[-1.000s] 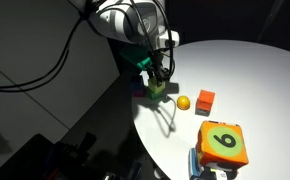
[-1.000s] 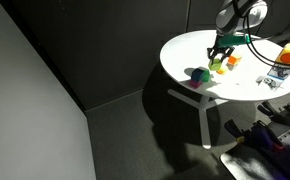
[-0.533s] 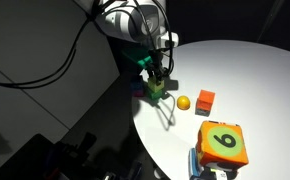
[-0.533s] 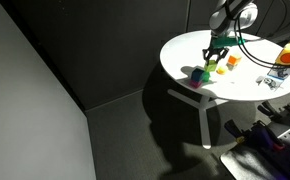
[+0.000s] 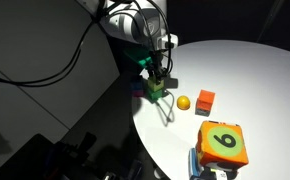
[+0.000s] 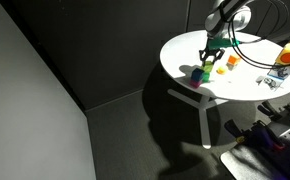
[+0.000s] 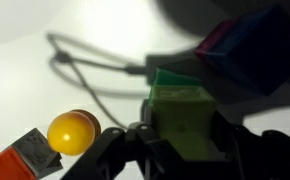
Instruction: Pick up the light green block and place it on the green block
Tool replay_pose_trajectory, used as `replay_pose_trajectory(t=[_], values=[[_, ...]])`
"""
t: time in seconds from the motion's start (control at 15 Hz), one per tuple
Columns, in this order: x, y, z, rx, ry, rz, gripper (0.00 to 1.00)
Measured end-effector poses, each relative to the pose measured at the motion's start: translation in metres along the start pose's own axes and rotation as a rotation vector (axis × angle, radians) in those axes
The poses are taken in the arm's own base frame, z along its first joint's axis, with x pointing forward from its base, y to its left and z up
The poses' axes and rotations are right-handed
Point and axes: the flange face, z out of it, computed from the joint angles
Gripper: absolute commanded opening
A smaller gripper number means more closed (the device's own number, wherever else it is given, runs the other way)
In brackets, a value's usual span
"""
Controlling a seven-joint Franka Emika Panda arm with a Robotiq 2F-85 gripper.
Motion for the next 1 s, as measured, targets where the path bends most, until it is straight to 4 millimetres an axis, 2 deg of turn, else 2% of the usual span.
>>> replay_pose_trajectory(t=[0.53,0.87,0.93,1.0], values=[[-0.004,-0.013,0.007,-0.006,-0.007,0.017,0.29],[-0.004,-0.012,0.011,-0.013,-0.011,0.03,0.29],[-0.003,-0.012,0.011,-0.013,-0.01,0.033,0.67],[-0.003,-0.011,0.011,-0.014,-0.01,0.036,0.8]])
